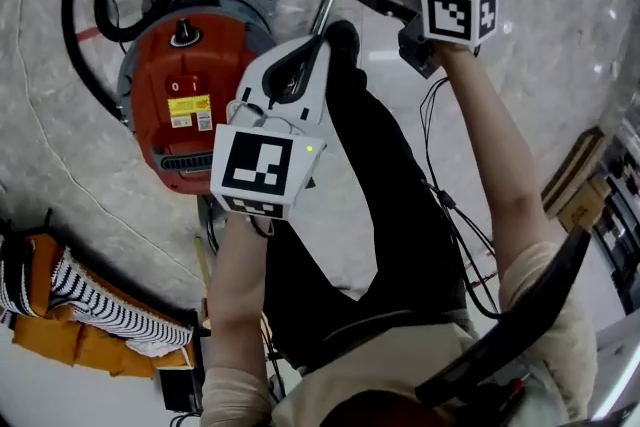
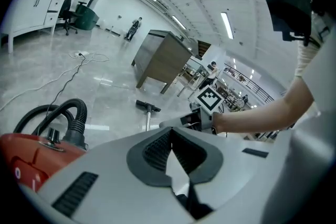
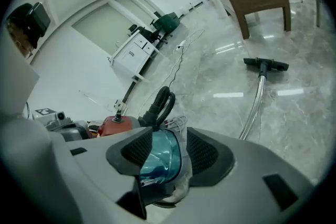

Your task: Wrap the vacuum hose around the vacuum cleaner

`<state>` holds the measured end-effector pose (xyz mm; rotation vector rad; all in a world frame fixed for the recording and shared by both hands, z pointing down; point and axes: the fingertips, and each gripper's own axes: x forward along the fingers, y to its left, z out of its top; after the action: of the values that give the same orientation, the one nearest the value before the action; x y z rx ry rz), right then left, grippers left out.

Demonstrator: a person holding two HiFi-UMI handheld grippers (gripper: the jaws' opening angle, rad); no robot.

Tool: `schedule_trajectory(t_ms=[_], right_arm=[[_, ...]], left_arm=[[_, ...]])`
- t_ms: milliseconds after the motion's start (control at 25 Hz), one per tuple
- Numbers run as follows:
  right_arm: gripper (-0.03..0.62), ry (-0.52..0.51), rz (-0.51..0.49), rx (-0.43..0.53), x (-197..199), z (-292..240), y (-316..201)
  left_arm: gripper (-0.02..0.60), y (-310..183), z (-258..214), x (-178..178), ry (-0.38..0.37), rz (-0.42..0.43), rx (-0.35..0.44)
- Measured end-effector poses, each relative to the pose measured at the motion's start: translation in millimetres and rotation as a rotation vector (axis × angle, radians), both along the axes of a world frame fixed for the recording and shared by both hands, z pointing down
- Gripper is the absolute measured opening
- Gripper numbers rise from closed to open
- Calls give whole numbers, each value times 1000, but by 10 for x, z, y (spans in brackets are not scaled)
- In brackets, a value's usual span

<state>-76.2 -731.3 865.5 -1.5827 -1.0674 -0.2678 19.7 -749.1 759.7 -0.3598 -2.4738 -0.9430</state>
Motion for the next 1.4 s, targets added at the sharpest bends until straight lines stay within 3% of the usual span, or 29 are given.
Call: schedule_trajectory(t_ms=[40,120,160,640,840,1240,1400], right_arm=[[189,-17,-14,-7,12,-70,-9],[28,-48,-25,-13,7,-192,-38],[3,-53,-25,-13,0,-257,-61],[3,-6,2,-76,39,-1273,-336],[3,28,20,-125,107,-1940,-348],[3,-32,-59,-212,860,-2995,-370],[3,75,24,-314,1249,-3510,-344]], left_arm=[[6,19,-54,23,0,2,-5],[5,22,-162,78,4,8,-12],[6,7,-210,101,8,13,-14],[6,97,-876,293,-11,44,-36],[6,269,-1318,533,-29,-25,-60],[6,61,-2188,1262,-62,-56,-61],[5,-45,-2561,1598,-100,-24,-78]])
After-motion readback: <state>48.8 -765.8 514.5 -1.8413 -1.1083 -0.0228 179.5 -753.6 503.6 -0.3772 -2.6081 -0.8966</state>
